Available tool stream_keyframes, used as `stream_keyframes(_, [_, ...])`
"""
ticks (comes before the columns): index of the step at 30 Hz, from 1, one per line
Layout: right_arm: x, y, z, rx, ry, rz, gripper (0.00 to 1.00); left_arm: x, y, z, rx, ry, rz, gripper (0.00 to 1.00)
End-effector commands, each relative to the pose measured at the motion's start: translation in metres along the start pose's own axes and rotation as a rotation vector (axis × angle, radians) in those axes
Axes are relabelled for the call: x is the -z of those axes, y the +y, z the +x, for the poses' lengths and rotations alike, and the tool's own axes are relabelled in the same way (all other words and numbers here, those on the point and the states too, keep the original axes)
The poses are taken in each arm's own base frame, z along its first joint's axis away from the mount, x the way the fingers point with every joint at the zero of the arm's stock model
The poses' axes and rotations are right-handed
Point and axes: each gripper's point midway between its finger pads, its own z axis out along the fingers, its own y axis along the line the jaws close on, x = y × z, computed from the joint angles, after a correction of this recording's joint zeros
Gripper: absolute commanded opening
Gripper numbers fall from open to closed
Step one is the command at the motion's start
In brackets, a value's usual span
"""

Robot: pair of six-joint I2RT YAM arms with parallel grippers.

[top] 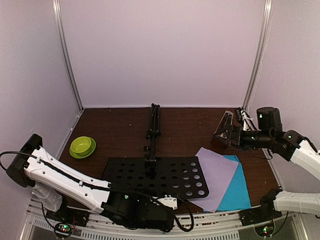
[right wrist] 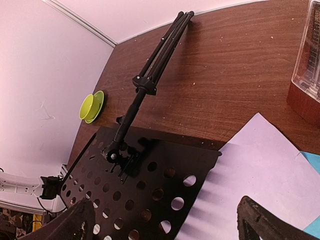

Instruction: Set up the instrument practice props

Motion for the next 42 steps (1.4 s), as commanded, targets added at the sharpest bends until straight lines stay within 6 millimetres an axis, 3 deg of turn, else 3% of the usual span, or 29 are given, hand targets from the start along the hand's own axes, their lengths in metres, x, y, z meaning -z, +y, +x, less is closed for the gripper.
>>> stream_keyframes(1, [0.003, -0.005, -0.002, 0.018, -0.020, 0.023, 1.00, 0.011, 0.034, -0.002, 0.029, -0.002, -0.114, 0.09])
stream_keyframes(3, [0.003, -0.004, -0.004, 0.027, -0.026, 0.022, 1.00, 0.021, 0.050, -0.003, 0.038, -0.010, -0.151, 0.00])
stream_keyframes(10, [0.009, 0.005, -0.014, 0.074, -0.071, 0.001, 1.00, 0.082, 0.127, -0.016, 0.126, -0.114, -0.192, 0.00])
stream_keyframes(19, [0.024, 0.030, -0.026, 0.208, -0.167, -0.105, 1.00, 0.166, 0.207, -0.025, 0.376, -0.477, 0.161, 0.00])
stream_keyframes(23, [0.032, 0.047, -0.025, 0.292, -0.195, -0.197, 1.00, 0.200, 0.239, -0.026, 0.445, -0.633, 0.225, 0.00])
stream_keyframes(27, [0.039, 0.066, -0.024, 0.367, -0.208, -0.285, 1.00, 0.213, 0.247, -0.032, 0.418, -0.666, 0.266, 0.00])
stream_keyframes(34, [0.054, 0.104, -0.035, 0.632, -0.183, -0.312, 0.99, 0.224, 0.238, -0.048, 0.378, -0.705, 0.374, 0.00])
stream_keyframes(38, [0.060, 0.127, -0.023, 0.789, -0.110, -0.334, 0.96, 0.224, 0.234, -0.049, 0.361, -0.703, 0.390, 0.00])
stream_keyframes(42, [0.064, 0.136, -0.009, 0.939, -0.066, -0.318, 0.94, 0.225, 0.229, -0.052, 0.337, -0.710, 0.419, 0.00])
